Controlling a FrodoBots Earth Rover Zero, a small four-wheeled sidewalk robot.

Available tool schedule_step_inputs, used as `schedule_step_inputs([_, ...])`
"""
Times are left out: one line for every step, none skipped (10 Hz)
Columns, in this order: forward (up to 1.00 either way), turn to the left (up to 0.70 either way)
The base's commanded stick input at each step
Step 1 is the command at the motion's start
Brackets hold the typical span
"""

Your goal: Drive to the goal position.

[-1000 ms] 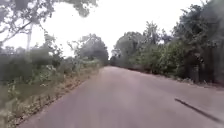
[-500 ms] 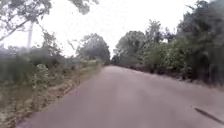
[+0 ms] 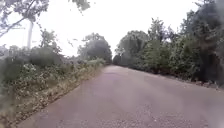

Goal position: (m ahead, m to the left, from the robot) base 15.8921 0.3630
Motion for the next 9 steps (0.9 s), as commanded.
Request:
schedule_step_inputs([1.00,0.00])
schedule_step_inputs([1.00,0.00])
schedule_step_inputs([1.00,0.00])
schedule_step_inputs([1.00,0.00])
schedule_step_inputs([1.00,0.00])
schedule_step_inputs([1.00,0.00])
schedule_step_inputs([1.00,0.00])
schedule_step_inputs([1.00,0.00])
schedule_step_inputs([1.00,0.00])
